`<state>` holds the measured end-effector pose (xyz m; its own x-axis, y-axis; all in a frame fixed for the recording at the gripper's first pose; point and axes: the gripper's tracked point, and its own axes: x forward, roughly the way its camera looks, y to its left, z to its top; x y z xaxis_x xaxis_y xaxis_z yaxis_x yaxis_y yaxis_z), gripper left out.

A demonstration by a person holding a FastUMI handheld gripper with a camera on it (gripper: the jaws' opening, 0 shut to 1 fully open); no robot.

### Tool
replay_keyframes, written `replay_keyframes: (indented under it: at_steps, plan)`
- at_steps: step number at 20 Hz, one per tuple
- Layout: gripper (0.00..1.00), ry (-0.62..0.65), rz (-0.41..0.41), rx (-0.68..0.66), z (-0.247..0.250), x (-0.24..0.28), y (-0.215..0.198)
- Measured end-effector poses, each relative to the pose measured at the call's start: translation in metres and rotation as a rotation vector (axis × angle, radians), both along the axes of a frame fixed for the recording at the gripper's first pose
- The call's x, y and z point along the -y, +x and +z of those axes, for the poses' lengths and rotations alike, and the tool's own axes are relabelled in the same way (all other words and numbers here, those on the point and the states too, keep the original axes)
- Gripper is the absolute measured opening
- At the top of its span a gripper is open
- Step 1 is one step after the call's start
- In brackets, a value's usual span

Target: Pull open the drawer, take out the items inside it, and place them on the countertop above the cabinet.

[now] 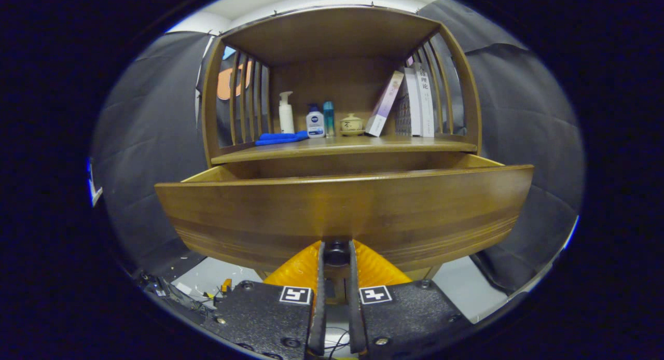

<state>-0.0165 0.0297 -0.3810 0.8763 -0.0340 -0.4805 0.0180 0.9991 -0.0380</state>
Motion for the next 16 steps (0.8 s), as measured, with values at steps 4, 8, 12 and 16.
replay_keyframes:
  at_steps: [4, 8, 12, 16]
  plan:
    - [0.21, -0.002, 0.019, -0.018, -0.002, -0.001, -0.025]
    - [0.21, 0.001, 0.049, -0.024, 0.0, -0.006, -0.043]
    - [0.21, -0.039, 0.07, -0.084, -0.001, -0.005, -0.048]
    - [0.34, 0.031, 0.061, -0.174, 0.019, -0.008, -0.057]
